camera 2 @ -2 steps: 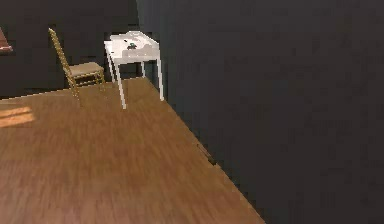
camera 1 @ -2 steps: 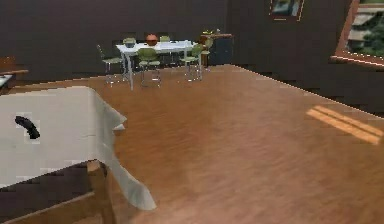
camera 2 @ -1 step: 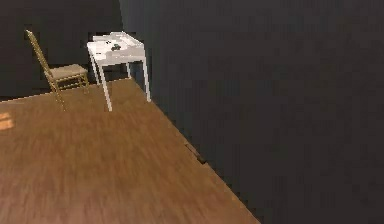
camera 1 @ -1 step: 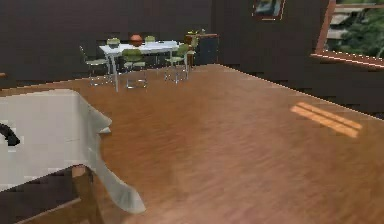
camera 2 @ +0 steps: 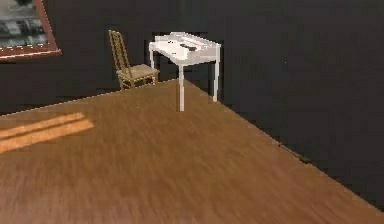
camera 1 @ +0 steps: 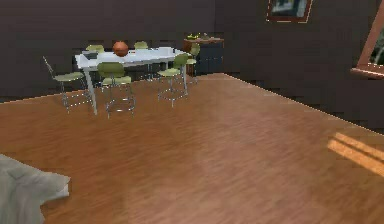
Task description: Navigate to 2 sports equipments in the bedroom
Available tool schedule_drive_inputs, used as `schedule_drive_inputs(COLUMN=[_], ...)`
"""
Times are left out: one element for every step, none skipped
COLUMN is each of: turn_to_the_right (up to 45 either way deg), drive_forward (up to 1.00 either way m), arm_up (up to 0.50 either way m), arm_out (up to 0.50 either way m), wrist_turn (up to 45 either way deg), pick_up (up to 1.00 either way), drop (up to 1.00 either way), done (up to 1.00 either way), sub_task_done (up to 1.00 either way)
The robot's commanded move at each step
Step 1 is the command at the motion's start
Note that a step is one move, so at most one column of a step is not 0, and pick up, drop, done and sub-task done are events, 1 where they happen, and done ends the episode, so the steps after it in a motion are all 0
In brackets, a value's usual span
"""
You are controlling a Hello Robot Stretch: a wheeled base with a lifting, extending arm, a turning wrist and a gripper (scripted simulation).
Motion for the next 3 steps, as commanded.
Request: schedule_drive_inputs(turn_to_the_right=[12.0,0.0,-21.0], drive_forward=[0.00,0.10,0.00], arm_up=[0.00,0.00,0.00], arm_out=[0.00,0.00,0.00], wrist_turn=[0.0,0.0,0.0], pick_up=[0.00,0.00,0.00], drop=[0.00,0.00,0.00], done=[0.00,0.00,0.00], sub_task_done=[0.00,0.00,0.00])
